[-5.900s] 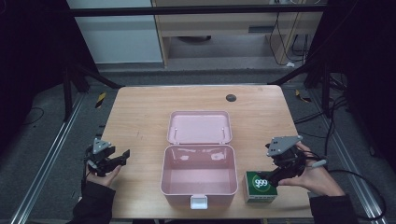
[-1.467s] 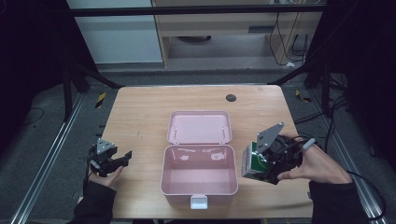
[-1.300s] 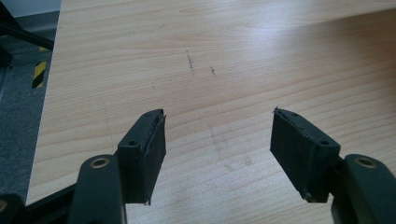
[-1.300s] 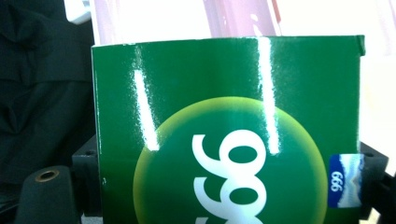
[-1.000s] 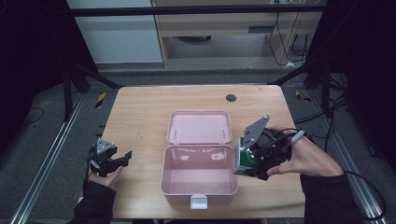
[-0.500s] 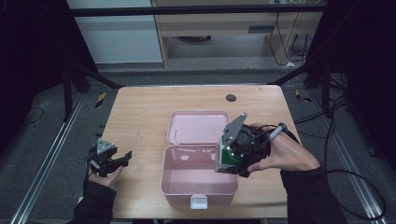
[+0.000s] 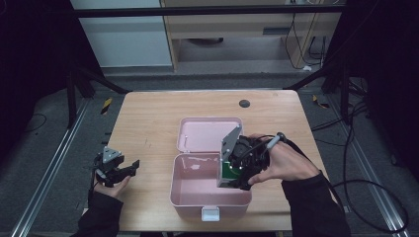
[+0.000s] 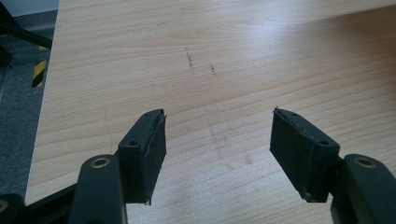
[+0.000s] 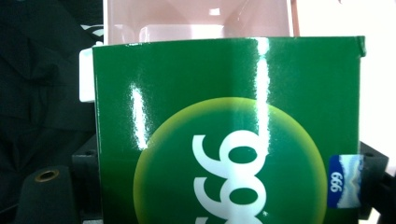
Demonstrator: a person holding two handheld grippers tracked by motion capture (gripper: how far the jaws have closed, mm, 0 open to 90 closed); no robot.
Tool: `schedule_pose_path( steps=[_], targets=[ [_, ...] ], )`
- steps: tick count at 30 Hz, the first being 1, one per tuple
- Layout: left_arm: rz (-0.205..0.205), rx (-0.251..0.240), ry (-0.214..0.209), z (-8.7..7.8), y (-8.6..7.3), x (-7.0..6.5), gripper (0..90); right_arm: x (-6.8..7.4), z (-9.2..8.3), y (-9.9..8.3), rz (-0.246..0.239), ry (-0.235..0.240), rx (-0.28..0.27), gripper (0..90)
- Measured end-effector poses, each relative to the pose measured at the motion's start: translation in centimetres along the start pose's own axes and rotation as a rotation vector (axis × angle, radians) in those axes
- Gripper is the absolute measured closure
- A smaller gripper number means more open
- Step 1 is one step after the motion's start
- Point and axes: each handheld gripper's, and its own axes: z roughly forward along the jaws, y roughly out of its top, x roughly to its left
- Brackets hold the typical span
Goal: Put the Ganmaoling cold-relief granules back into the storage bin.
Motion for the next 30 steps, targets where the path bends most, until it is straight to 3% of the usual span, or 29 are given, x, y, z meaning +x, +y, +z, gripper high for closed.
schedule_pose_path(
  steps=[17, 22, 30],
  targets=[
    [0.001, -0.003, -0.001, -0.1, 0.0, 0.0, 35.1, 0.2, 3.0, 0.6, -0.042, 0.006, 0.056, 15.6],
    [0.0, -0.002, -0.001, 0.0, 0.0, 0.0, 35.1, 0.1, 3.9, 0.0, -0.022, 0.023, 0.059, 15.6],
    [0.001, -0.004, -0.001, -0.1, 0.0, 0.0, 35.1, 0.4, 5.3, 0.1, -0.043, 0.031, 0.101, 15.6]
  ],
)
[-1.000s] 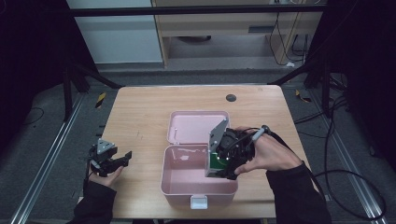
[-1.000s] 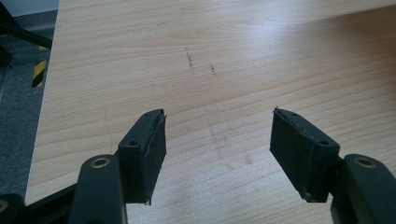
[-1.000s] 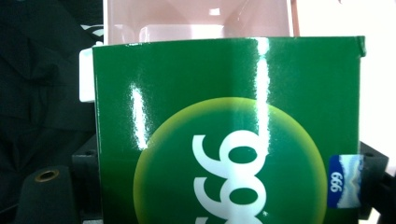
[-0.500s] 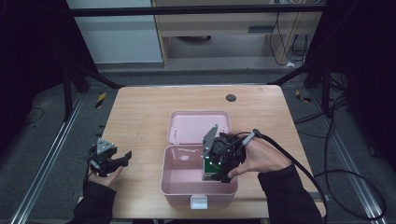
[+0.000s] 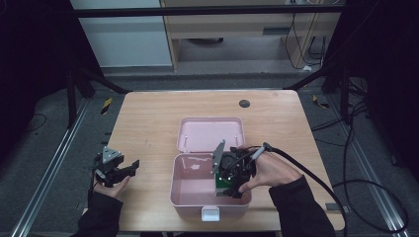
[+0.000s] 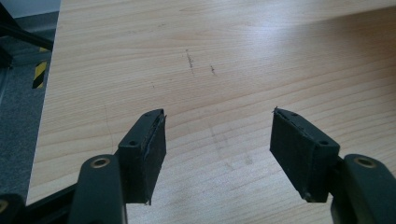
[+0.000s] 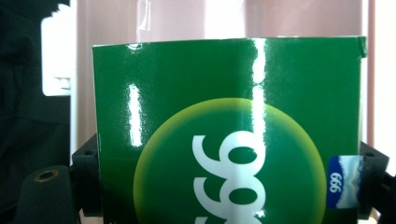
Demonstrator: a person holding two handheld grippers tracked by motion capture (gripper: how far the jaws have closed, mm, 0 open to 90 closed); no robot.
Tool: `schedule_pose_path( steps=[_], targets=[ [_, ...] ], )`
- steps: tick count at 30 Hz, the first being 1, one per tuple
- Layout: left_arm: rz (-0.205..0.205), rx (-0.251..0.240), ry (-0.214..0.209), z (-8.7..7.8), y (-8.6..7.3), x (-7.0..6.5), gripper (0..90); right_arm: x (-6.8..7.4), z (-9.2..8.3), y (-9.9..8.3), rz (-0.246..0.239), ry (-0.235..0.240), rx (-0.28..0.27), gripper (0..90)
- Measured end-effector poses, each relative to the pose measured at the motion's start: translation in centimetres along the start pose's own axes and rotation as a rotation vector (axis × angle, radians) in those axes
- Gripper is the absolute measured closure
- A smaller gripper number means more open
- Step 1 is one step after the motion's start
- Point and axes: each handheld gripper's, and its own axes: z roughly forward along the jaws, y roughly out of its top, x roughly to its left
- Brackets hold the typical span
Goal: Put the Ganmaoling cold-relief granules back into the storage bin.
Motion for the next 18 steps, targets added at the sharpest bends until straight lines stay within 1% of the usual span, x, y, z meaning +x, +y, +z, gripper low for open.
schedule_pose_path(
  steps=[3, 6, 9, 13, 16, 18],
  targets=[
    [0.0, -0.001, 0.0, 0.0, 0.0, 0.0, 35.1, 0.0, 0.5, 0.0, -0.002, 0.0, 0.016, 15.6],
    [0.0, -0.001, 0.0, 0.0, 0.0, 0.0, 35.1, -0.1, 0.9, -0.5, 0.019, 0.014, 0.0, 15.6],
    [0.001, 0.0, 0.0, 0.0, 0.0, 0.0, 35.1, -0.1, 1.4, -0.9, 0.018, 0.013, 0.024, 15.5],
    [0.0, -0.001, 0.0, 0.0, 0.0, 0.0, 35.1, -0.3, 2.2, -1.4, 0.03, 0.029, 0.006, 15.5],
    [0.0, -0.001, 0.0, 0.0, 0.0, 0.0, 35.1, -0.2, 2.6, -1.3, 0.014, 0.025, 0.02, 15.4],
    [0.001, -0.002, 0.0, 0.0, 0.0, 0.0, 35.1, -0.2, 2.9, -1.3, 0.015, 0.032, 0.027, 15.3]
  ],
)
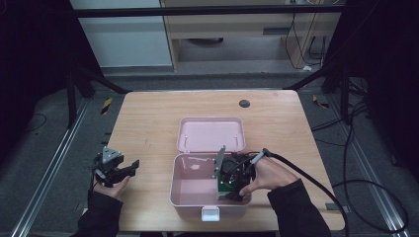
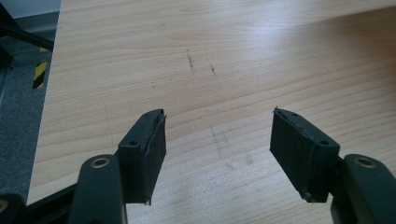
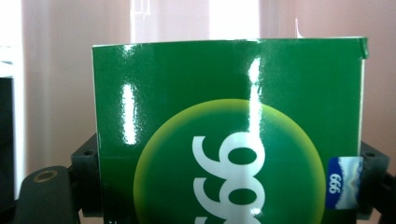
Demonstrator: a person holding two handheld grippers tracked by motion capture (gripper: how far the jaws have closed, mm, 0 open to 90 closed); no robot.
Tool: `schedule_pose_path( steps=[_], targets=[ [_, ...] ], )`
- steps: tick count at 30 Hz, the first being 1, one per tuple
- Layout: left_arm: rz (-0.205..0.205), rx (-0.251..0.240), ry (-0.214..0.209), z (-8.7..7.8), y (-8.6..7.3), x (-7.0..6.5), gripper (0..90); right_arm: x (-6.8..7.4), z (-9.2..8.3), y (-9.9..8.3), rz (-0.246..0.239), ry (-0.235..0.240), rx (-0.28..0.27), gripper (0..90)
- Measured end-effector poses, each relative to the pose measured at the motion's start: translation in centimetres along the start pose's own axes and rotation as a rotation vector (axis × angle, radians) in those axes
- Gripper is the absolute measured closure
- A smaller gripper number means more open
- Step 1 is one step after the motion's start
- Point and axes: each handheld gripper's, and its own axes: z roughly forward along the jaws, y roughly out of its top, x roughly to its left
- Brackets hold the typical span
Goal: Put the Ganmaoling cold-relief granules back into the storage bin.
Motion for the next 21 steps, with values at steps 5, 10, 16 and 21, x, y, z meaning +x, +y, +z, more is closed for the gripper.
schedule_pose_path(
  steps=[5, 10, 16, 21],
  targets=[
    [0.002, 0.002, 0.001, 0.0, 0.0, 0.0, 35.1, -0.1, 0.6, 0.0, -0.005, 0.001, 0.021, 15.0],
    [-0.001, -0.001, 0.0, 0.0, 0.0, 0.0, 35.1, -0.2, 1.0, 0.1, -0.008, -0.002, 0.035, 14.7],
    [-0.001, -0.001, 0.0, 0.0, 0.0, 0.0, 35.1, -0.3, 1.5, 0.2, 0.0, 0.012, 0.057, 13.6],
    [0.002, 0.003, 0.001, 0.0, 0.0, 0.0, 35.1, -0.5, 0.8, 0.1, 0.007, -0.011, 0.025, 12.9]
  ],
)
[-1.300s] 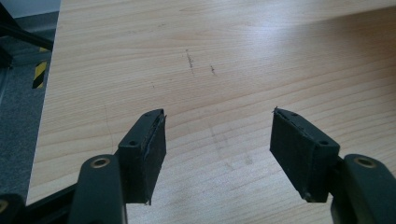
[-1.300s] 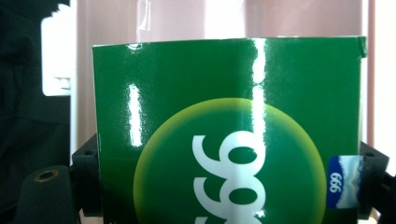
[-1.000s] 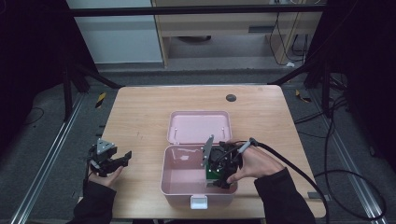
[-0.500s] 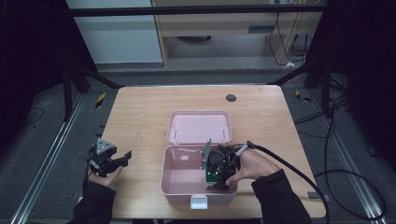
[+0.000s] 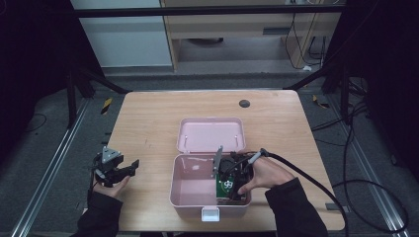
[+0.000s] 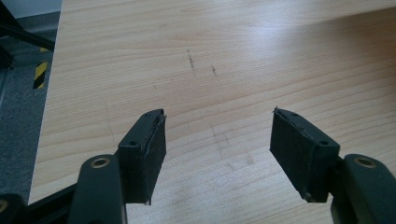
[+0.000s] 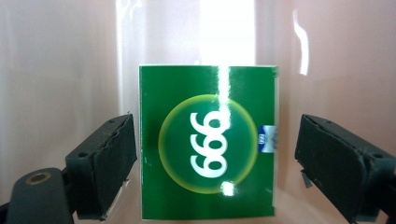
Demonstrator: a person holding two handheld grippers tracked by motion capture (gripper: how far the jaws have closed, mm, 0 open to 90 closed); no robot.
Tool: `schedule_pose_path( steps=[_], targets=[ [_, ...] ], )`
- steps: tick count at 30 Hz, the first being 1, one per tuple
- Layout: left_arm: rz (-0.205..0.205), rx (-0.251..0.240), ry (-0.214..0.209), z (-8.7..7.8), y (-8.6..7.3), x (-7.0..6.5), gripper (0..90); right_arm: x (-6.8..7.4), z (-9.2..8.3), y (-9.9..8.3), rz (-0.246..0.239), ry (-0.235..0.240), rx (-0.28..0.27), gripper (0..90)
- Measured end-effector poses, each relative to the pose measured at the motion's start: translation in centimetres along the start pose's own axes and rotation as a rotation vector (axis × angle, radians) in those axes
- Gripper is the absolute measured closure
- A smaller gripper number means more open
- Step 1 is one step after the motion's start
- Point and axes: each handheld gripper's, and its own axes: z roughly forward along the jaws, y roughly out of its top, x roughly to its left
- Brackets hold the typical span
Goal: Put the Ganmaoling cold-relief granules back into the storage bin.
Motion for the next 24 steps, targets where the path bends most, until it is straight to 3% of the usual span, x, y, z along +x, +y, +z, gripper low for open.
schedule_pose_path(
  steps=[9, 16, 24],
  targets=[
    [-0.001, 0.001, -0.001, 0.1, 0.0, -0.1, 35.0, 0.1, -3.1, -0.9, 0.04, -0.057, -0.131, 10.5],
    [-0.002, 0.001, 0.001, 0.0, -0.1, -0.1, 34.9, -0.3, -5.6, -2.1, 0.114, -0.156, -0.204, 9.7],
    [-0.002, 0.001, 0.001, 0.0, -0.1, -0.1, 34.9, -0.7, -7.6, -4.1, 0.185, -0.199, -0.289, 7.3]
  ],
)
